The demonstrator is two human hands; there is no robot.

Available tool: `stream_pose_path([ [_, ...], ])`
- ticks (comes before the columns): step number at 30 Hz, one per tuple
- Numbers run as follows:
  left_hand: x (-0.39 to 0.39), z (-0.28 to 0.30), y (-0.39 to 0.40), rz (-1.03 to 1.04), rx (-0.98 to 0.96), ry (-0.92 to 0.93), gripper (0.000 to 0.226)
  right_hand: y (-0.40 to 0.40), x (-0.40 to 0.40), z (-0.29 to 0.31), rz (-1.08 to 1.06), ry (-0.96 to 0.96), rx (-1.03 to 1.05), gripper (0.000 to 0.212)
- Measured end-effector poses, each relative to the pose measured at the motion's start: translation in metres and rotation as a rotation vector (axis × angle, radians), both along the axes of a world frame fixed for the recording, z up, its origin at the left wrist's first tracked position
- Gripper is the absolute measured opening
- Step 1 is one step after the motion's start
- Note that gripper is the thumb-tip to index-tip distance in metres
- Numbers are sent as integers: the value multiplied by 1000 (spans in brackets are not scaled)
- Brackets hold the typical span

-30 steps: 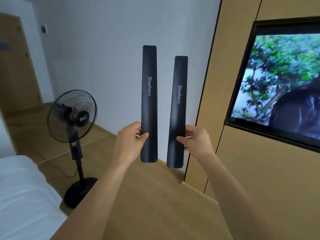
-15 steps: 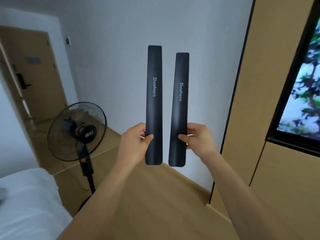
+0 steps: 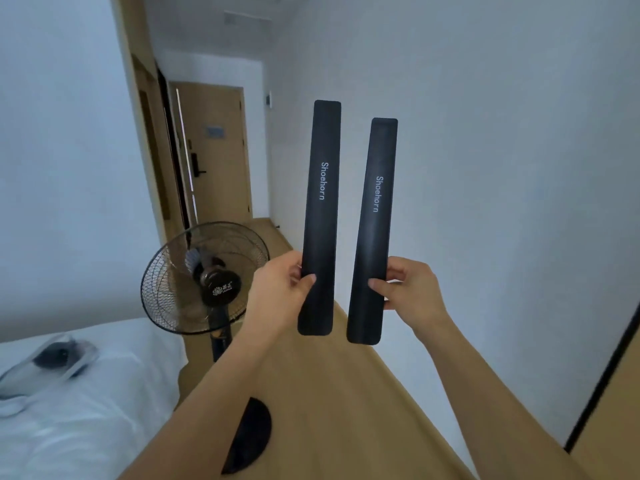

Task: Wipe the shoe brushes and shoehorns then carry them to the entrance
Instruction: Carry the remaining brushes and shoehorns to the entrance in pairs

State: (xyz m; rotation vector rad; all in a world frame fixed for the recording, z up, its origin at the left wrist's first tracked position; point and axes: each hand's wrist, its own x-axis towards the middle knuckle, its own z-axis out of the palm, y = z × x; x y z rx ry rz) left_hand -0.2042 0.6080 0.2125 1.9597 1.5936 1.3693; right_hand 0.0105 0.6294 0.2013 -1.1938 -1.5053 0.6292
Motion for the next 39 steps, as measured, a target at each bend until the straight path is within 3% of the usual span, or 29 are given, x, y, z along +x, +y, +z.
stream_pose_path([
  [9, 53, -5, 92, 87, -25, 7, 16, 110, 58, 5, 77, -23, 34, 35],
  [14, 72, -15, 159, 87, -12, 14, 16, 179, 75, -3, 69, -38, 20, 29],
  [17, 79, -17, 212, 91, 6, -7, 14, 228, 83, -6, 46, -67, 0, 19],
  [28, 80, 4, 448, 7, 47, -68, 12, 440, 88, 28, 2, -109, 32, 29],
  [39, 49, -16, 615, 78, 39, -75, 10, 629, 55, 17, 67, -106, 16, 26],
])
